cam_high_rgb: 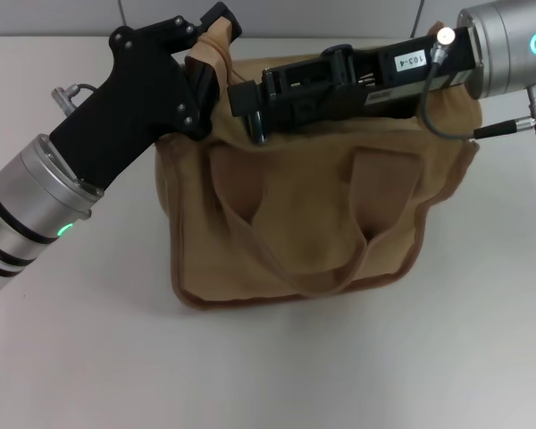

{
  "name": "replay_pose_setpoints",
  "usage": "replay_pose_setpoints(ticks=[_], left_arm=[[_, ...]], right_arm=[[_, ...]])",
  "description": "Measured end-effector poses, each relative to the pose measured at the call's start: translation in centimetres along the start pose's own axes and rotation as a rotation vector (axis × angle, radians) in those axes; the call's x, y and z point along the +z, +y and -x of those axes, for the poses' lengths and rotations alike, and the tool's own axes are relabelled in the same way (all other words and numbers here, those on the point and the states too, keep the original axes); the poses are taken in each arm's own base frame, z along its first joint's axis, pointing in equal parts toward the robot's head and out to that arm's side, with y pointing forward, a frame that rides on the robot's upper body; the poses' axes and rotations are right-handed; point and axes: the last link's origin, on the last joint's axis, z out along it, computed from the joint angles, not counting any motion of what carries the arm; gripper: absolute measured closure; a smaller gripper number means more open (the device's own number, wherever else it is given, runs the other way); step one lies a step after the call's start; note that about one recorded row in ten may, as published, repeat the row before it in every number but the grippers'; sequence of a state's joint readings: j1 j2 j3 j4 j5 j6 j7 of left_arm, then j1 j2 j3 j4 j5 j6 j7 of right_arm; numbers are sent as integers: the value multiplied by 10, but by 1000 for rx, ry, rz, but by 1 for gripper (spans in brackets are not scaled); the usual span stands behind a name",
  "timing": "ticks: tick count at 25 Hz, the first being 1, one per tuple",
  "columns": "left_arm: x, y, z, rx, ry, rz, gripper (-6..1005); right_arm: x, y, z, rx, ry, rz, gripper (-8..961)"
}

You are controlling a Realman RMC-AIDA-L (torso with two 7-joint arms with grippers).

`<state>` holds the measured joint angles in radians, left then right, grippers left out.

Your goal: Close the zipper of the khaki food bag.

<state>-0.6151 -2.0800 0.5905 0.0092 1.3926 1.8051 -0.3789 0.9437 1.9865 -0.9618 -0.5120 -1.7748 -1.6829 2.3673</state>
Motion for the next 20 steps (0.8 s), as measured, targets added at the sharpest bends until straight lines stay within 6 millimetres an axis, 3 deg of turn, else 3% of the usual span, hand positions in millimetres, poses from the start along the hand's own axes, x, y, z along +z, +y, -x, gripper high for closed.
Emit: replay_pose_setpoints(ticks=[3, 6, 17, 20], left_arm=[[0, 1, 0, -3, -1, -1, 906], [0, 1, 1, -4, -1, -3, 904], [0, 1, 1, -6, 0, -3, 896], [0, 1, 1, -6, 0, -4, 894]], right_arm=[[1, -4, 0, 6, -13, -13, 201], [2, -6, -1, 4, -18, -23, 375], [8, -6, -3, -17, 16, -38, 625], [7, -8, -4, -21, 13, -42, 761]])
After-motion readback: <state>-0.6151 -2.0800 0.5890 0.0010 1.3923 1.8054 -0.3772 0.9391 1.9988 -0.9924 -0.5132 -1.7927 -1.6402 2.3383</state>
